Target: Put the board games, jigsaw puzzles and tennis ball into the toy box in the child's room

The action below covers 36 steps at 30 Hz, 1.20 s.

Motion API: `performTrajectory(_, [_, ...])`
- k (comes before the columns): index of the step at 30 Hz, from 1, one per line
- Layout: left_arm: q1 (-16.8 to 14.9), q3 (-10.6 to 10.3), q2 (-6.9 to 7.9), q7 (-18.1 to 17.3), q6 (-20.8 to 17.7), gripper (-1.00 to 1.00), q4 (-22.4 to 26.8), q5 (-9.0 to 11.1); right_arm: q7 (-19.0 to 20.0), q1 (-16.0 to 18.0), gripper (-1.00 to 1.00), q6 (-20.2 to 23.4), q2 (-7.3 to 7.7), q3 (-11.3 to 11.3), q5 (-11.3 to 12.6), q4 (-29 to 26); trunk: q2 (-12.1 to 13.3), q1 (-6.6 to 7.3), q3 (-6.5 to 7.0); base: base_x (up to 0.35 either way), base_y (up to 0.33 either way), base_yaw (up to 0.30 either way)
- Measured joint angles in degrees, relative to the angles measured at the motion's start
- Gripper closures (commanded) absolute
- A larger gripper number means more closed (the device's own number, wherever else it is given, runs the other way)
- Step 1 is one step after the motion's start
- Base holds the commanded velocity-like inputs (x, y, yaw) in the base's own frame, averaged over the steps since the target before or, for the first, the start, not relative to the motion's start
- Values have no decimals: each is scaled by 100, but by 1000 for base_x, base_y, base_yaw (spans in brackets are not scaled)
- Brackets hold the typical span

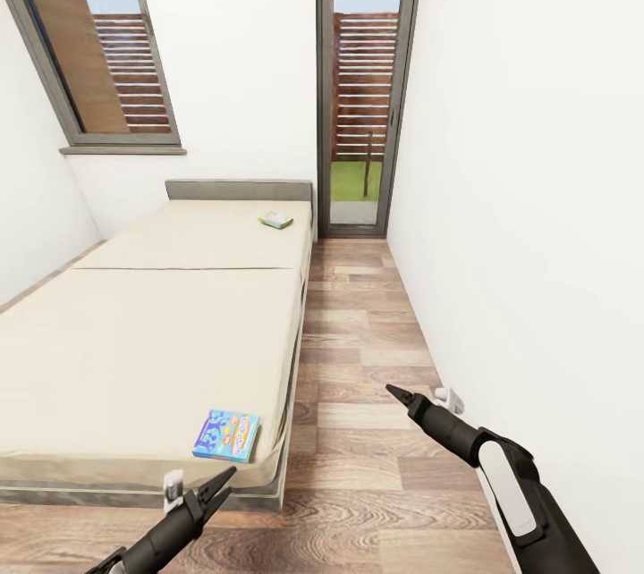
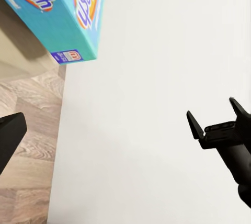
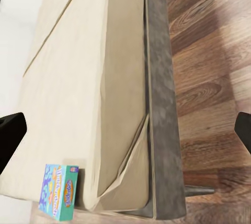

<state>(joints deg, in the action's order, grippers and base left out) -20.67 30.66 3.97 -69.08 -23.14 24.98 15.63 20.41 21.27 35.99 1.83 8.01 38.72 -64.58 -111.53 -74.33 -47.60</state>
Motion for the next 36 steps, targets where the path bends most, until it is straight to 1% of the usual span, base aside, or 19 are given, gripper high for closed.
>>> performTrajectory(6, [1, 27, -10, 12, -10, -100, 0, 99, 56, -2, -100, 2, 24, 4, 0, -4, 0, 0, 0, 0, 0, 0])
performTrajectory(14, [1, 50, -21, 102, 16, -100, 0, 136, 63, -2, -100, 84, 37, 14, 3, -8, 0, 0, 0, 0, 0, 0])
performTrajectory(17, [2, 163, -29, 138, 33, -100, 0, 274, 87, -3, -100, 123, 38, 19, 2, -9, 0, 0, 0, 0, 0, 0])
performTrajectory(18, [0, 227, -35, 147, 40, -100, 0, 377, 118, -1, -100, 133, 38, 20, 2, -9, 0, 0, 0, 0, 0, 0])
performTrajectory(21, [1, 306, -40, 160, 52, -100, 0, 547, 199, -1, -100, 144, 38, 22, 0, -10, 0, 0, 0, 0, 0, 0])
performTrajectory(24, [1, 361, -42, 168, 58, -100, 0, 625, 254, 1, -100, 148, 38, 22, -1, -10, 0, 0, 0, 0, 0, 0])
performTrajectory(27, [3, 430, -40, 168, 60, -100, 0, 658, 278, 4, -100, 150, 38, 23, -2, -10, 0, 0, 0, 0, 0, 0])
performTrajectory(32, [2, 485, -38, 167, 65, -100, -41, 675, 290, 5, -100, 151, 38, 23, -2, -10, 0, 0, 0, 0, 0, 0])
performTrajectory(36, [1, 503, -23, 162, 79, -100, -216, 681, 293, 1, -100, 151, 38, 23, -2, -10, 0, 0, 0, 0, 0, 0])
